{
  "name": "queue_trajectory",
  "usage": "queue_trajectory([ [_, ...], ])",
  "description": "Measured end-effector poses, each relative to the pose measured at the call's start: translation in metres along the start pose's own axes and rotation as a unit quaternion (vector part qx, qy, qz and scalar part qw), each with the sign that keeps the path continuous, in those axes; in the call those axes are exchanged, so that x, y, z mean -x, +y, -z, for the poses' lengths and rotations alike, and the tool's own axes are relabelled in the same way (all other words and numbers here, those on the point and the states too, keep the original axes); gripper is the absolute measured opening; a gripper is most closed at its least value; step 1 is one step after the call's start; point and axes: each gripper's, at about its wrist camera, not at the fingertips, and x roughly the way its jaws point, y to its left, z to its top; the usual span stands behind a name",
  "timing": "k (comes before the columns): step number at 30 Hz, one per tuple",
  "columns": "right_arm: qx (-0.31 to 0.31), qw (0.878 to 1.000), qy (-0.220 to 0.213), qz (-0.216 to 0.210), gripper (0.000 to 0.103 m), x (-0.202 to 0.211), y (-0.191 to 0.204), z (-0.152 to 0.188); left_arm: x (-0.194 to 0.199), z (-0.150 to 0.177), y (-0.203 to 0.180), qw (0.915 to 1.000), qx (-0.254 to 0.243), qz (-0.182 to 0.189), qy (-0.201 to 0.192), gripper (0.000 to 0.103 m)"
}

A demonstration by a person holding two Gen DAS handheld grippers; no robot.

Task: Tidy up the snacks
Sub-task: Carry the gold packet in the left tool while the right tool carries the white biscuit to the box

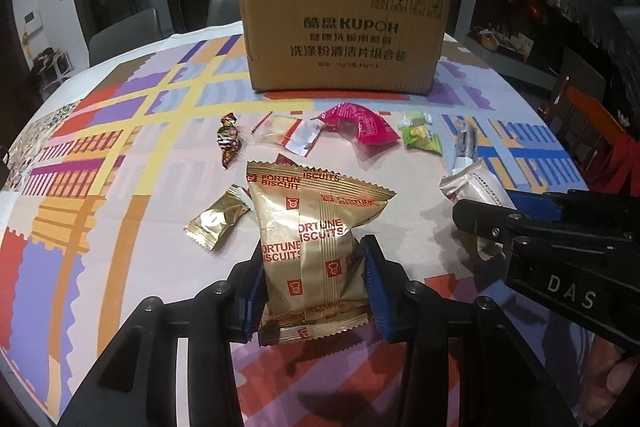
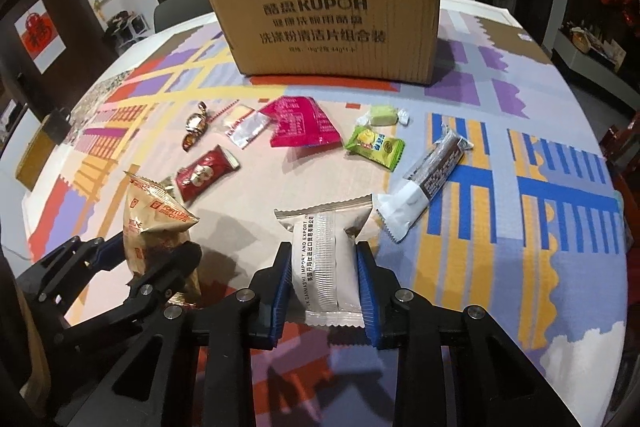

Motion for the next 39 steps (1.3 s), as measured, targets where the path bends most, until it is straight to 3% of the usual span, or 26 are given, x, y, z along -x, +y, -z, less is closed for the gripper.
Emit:
queue_trajectory([
  [20, -0.003, 0.998, -0.053, 0.013, 0.032, 0.059, 0.011, 0.013, 0.046, -0.009, 0.002, 0.9995, 0.021, -0.004, -0.023, 0.043],
  [39, -0.002, 0.993, -0.117, 0.022, 0.032, 0.095, 0.013, -0.018, 0.071, -0.053, 0.003, 0.9979, 0.02, -0.007, -0.061, 0.043],
])
